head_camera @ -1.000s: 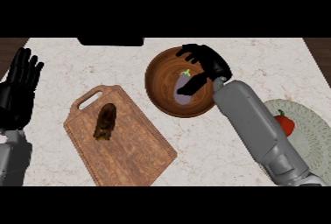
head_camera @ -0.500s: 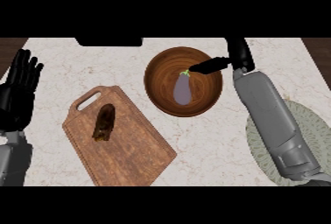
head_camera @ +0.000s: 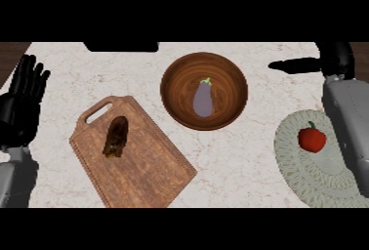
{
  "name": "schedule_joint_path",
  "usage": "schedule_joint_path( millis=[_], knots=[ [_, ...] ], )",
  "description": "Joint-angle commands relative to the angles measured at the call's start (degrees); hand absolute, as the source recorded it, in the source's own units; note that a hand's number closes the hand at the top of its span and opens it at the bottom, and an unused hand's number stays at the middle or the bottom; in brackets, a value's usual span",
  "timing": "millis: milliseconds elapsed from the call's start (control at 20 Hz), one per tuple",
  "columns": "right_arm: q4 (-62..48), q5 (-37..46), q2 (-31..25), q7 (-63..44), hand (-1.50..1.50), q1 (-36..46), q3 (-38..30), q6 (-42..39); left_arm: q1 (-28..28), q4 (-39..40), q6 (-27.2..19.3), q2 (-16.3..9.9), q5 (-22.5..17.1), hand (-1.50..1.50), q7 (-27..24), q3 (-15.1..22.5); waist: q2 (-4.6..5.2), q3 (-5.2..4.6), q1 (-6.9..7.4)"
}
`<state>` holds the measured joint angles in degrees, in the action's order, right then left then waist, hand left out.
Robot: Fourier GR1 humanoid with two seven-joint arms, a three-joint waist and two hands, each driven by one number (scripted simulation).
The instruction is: Pick the eggplant from the placemat and place it in the bowl
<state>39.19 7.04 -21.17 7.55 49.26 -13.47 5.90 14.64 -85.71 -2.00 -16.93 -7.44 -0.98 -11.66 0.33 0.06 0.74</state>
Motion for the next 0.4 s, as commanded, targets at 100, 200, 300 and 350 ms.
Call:
schedule_joint_path(
  millis=[100,200,300,350],
  knots=[
    [-7.5,-5.6,-8.8,10.2,-1.5,-3.4,-6.9,-10.1,1.2,2.0,0.3,-0.1,0.5,0.0,-0.7,-0.2,0.12,0.02,-0.1],
    [-7.5,-6.0,-12.4,11.8,-1.5,-5.6,-7.3,-14.4,0.9,3.3,1.5,-0.8,-1.3,0.0,-1.1,-2.0,0.0,-0.01,-0.48],
    [-13.9,-5.4,-14.2,14.0,-1.5,-2.4,-8.1,-15.0,0.6,1.6,3.3,-2.9,-2.5,0.0,-0.7,-3.3,0.17,0.02,0.5],
    [-15.1,-6.6,-14.9,17.0,-1.5,-4.7,-9.1,-18.2,-0.7,1.6,1.2,0.8,0.1,0.0,-1.9,0.1,0.27,0.05,0.42]
  ],
)
